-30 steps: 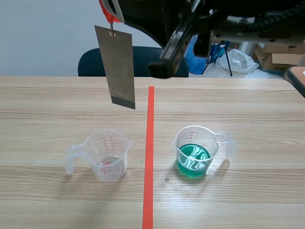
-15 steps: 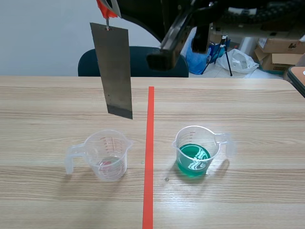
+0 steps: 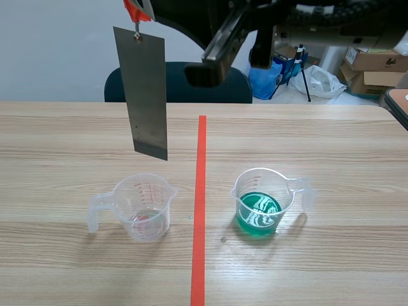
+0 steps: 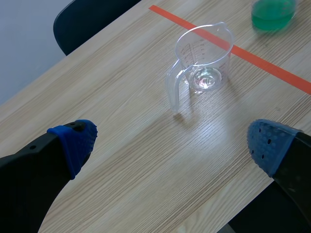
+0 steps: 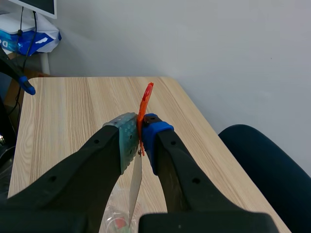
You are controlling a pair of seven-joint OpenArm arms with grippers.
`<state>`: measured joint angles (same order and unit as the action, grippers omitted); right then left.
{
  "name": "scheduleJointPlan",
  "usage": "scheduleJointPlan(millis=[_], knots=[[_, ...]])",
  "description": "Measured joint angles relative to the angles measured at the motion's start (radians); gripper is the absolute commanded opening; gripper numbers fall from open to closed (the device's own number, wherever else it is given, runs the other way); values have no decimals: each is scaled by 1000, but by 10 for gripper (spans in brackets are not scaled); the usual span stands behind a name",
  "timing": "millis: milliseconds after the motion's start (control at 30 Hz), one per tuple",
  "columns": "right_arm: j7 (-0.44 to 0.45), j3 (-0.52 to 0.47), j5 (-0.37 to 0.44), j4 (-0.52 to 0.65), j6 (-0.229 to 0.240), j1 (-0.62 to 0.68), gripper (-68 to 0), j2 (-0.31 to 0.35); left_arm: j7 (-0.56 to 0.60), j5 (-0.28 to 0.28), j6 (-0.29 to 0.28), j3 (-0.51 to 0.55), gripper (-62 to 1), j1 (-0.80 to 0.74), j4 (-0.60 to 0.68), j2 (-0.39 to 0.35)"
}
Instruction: Do the redox reaction experiment
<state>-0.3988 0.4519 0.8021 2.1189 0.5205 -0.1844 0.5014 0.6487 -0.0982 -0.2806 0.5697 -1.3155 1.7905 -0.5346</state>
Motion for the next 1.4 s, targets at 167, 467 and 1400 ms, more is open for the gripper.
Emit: scheduleJointPlan(millis=[167, 467, 1400], knots=[[0, 0, 0, 0, 0, 0, -669, 0, 0, 0, 0, 0, 14, 0, 0, 0], [0, 0, 0, 0, 0, 0, -669, 0, 0, 0, 0, 0, 14, 0, 0, 0], [-3, 0, 0, 0, 0, 0, -669, 0, 15, 0, 0, 0, 14, 0, 0, 0]])
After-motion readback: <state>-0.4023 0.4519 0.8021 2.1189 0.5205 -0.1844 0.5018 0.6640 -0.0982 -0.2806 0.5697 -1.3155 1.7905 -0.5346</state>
